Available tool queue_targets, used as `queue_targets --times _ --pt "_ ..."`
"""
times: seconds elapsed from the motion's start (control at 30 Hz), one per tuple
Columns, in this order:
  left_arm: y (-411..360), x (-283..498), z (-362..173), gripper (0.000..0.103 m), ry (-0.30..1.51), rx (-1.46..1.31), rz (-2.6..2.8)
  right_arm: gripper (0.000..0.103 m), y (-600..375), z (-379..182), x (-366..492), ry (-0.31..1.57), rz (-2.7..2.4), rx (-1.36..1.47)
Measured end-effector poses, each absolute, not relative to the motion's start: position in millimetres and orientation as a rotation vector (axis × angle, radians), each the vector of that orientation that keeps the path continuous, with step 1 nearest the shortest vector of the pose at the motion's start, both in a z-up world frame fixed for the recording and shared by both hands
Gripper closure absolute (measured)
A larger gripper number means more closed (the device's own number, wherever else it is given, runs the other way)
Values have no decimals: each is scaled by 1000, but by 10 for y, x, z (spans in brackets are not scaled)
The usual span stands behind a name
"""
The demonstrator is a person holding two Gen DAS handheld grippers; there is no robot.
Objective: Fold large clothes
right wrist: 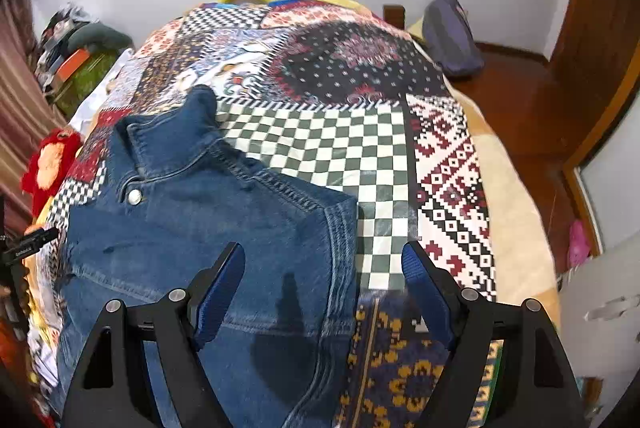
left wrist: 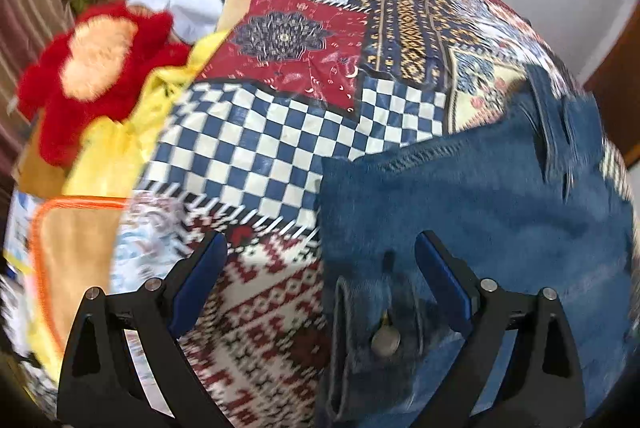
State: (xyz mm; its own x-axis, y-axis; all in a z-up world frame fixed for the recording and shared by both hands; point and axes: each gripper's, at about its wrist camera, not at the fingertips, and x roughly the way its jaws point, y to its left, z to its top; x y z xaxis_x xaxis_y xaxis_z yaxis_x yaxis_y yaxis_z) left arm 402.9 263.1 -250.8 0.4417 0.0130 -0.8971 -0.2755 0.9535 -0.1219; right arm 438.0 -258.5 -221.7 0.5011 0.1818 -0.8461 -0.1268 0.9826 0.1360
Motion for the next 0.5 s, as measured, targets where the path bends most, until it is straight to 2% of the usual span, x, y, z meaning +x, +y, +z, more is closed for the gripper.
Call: queue_targets --times 0.07,0.13,0.2,0.27,0.33,0.4,0.43,0.47,0.5 --pt "2677 4143 -2647 9 1128 -337 151 28 -2621 -2309 4466 1050 190 87" --pt "2675 4215 -2757 19 1160 -384 114 41 -2647 -2413 4545 1080 201 123" --pt "2649 4265 -2869 25 1181 -428 67 49 -2675 -2519 4620 1100 208 167" --pt "2604 4310 -2955 29 1193 -451 33 54 -2716 -2596 4669 1106 200 209" --pt "2578 4350 -3010 35 1200 -476 7 69 -2741 -2710 4744 1128 209 260" --pt "2586 4387 -3037 39 1197 -501 0 74 -2758 -2821 4804 1154 208 299" --pt "2591 4407 -3029 46 1181 -504 -5 78 -2754 -2902 4852 1181 208 315" --pt "2593 4428 -3021 53 1171 -498 -3 79 -2748 -2936 4876 1189 200 318" --pt "2596 4445 -3016 70 1166 -494 4 84 -2730 -2933 4894 1190 203 310"
